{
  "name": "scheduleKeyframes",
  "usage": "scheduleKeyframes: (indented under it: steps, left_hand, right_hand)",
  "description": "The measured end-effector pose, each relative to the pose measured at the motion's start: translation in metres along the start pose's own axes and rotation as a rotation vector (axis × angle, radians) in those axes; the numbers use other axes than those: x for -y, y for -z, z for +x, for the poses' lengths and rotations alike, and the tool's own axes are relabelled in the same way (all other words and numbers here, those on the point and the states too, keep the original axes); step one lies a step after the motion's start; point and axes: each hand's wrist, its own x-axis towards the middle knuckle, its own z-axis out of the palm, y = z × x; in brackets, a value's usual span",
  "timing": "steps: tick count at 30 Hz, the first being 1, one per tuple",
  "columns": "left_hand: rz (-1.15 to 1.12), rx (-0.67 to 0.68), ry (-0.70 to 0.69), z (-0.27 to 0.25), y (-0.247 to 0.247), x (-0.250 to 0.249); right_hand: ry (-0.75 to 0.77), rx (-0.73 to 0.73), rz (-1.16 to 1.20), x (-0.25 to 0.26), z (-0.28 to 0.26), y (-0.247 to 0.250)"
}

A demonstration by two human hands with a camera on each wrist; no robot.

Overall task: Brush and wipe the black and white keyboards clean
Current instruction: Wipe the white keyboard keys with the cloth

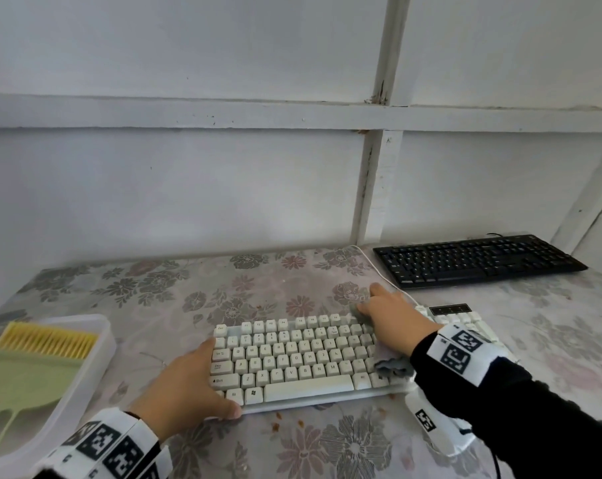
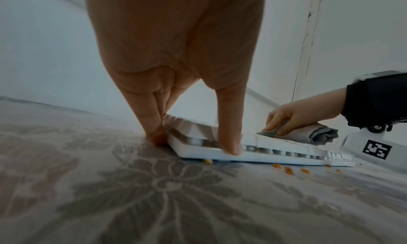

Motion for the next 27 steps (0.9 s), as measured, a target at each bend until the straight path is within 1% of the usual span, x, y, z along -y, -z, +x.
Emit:
scheduleKeyframes:
  steps: [2,4,6,10,14,18,20,21,23,25,27]
  left_hand:
    - [0.008,-0.013,-0.01,0.001,0.0,-0.001]
    - [0.004,-0.02,-0.016,0.001,0.0,-0.001]
    - [0.004,-0.017,-0.015,0.002,-0.001,-0.001]
    - [-0.024,-0.009,-0.03,0.003,-0.001,0.003]
    - [-0.007,-0.009,-0.019,0.005,-0.002,0.005]
    - [0.005,-0.004,-0.012,0.008,-0.005,0.007]
    - [0.005,0.008,-0.012,0.008,-0.005,0.006]
    - [0.0,0.016,-0.009,0.007,-0.004,0.005]
    - [-0.027,0.033,-0.002,0.005,-0.003,0.003]
    - [-0.057,0.041,-0.007,0.003,-0.001,0.001]
    - [-0.077,0.055,-0.01,0.002,0.0,-0.002]
  right_hand:
    - [-0.047,-0.021,0.002,-0.014,0.002,0.005]
    - [-0.057,-0.06,0.009,-0.029,0.007,0.007]
    - [-0.023,-0.092,0.016,-0.043,0.01,0.004]
    - [0.028,-0.071,-0.043,-0.065,0.005,-0.005]
    - [0.039,-0.1,-0.048,-0.079,0.002,-0.005]
    - [-0.017,-0.128,-0.036,-0.092,0.003,-0.007]
    - [-0.078,-0.137,-0.054,-0.099,0.003,-0.007]
    - [-0.149,-0.124,-0.043,-0.102,0.002,-0.005]
    - [-0.241,-0.115,0.016,-0.105,0.001,0.001]
    - [-0.261,-0.11,0.028,-0.106,0.0,0.008]
    - [-0.239,-0.148,0.042,-0.106,0.002,0.011]
